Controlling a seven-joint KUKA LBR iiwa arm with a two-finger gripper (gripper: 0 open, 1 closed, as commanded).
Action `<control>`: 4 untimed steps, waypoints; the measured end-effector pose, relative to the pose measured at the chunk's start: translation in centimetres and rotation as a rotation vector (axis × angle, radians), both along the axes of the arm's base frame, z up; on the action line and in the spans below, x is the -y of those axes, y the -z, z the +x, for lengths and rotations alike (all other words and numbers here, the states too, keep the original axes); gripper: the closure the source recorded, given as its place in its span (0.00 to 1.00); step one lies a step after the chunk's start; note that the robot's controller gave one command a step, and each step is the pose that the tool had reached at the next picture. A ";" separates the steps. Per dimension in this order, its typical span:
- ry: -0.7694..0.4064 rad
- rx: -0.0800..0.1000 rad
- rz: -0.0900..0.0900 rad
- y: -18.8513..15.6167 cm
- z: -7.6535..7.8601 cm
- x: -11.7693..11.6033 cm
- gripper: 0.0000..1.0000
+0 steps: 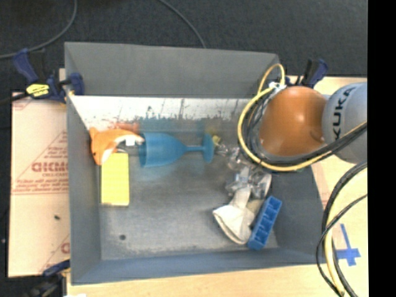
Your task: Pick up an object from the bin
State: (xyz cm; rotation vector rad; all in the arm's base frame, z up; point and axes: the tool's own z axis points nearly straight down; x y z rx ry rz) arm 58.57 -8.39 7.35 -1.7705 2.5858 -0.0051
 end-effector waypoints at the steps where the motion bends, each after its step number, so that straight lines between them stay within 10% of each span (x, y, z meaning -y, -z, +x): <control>1: 0.001 -0.002 0.001 -0.3 -0.1 0.0 1.00; 4: 0.001 -0.002 0.000 -5.9 -0.1 0.0 1.00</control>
Offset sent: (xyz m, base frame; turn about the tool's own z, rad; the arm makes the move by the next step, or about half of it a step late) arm 0.0000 -0.0002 0.0866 0.0000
